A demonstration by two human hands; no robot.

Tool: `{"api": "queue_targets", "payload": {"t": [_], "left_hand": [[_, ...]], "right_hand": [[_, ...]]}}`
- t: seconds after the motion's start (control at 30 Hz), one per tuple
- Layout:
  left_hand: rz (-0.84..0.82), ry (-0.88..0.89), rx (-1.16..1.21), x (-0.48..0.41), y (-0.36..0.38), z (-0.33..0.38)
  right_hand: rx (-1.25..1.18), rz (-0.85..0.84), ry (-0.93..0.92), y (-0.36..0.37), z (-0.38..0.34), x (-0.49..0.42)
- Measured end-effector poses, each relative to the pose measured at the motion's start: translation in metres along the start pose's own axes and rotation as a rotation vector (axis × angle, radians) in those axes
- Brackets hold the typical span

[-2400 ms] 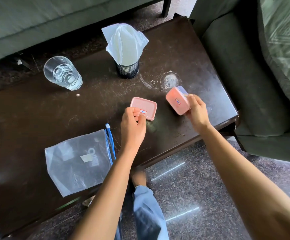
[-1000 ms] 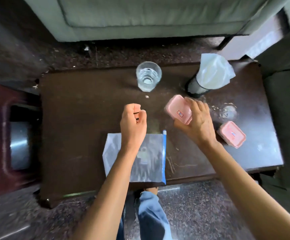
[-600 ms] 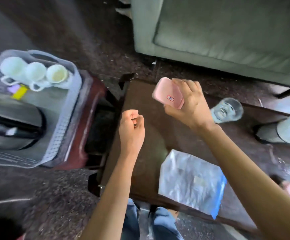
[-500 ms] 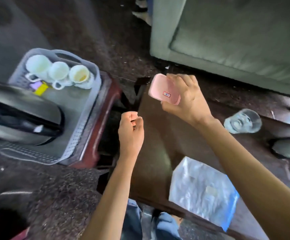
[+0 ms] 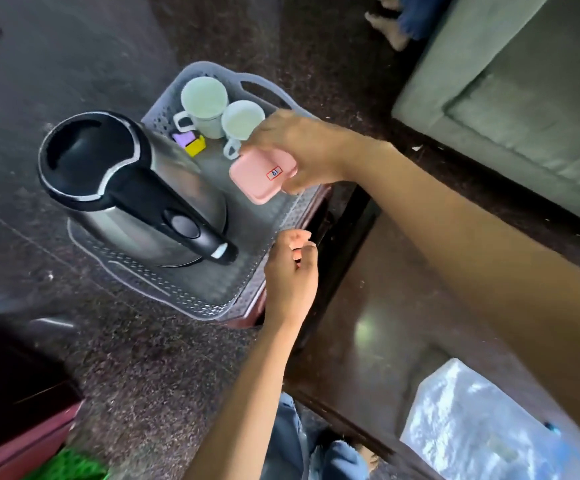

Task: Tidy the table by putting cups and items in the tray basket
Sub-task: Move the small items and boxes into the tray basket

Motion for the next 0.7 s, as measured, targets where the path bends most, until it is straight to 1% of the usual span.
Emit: {"api": "queue_targets", "payload": {"t": [0.13, 0.23, 0.3, 0.47, 0.53, 0.6, 0.63, 0.7], "left_hand": [[-0.041, -0.038, 0.038, 0.002, 0.0, -0.01], [-0.057, -0.046, 0.045, 0.002, -0.001, -0.014], [-0.072, -0.039, 0.047, 0.003, 0.0, -0.014], [-0.111, -0.02, 0.03, 0.0, 0.006, -0.012], [-0.11, -0.017, 0.017, -0.003, 0.006, -0.011], [-0.111, -0.023, 0.003, -0.005, 0.006, -0.009], [-0.112, -0.024, -0.006, -0.007, 0.005, -0.008], [-0.116, -0.014, -0.025, -0.009, 0.005, -0.004]], "right_hand": [[0.187, -0.212, -0.032, 0.024, -0.009, -0.029], [0.241, -0.338, -0.021, 0.037, -0.01, -0.035], [0.231, -0.387, 0.003, 0.041, -0.008, -0.035], [0.181, -0.449, 0.084, 0.045, -0.004, -0.035], [0.161, -0.467, 0.129, 0.047, -0.003, -0.032], [0.115, -0.442, 0.161, 0.046, -0.002, -0.026], [0.081, -0.408, 0.169, 0.044, -0.001, -0.024], [-0.018, -0.255, 0.173, 0.033, 0.003, -0.014]]}}
Point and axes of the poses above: each hand's wrist, its own x-axis away from the middle knuckle, its own y-axis out of the palm, z = x × y, the point moved 6 cm from there along -x, towards the middle knuckle, and after that the axes turned 13 degrees about y, right-handed, at the moved point
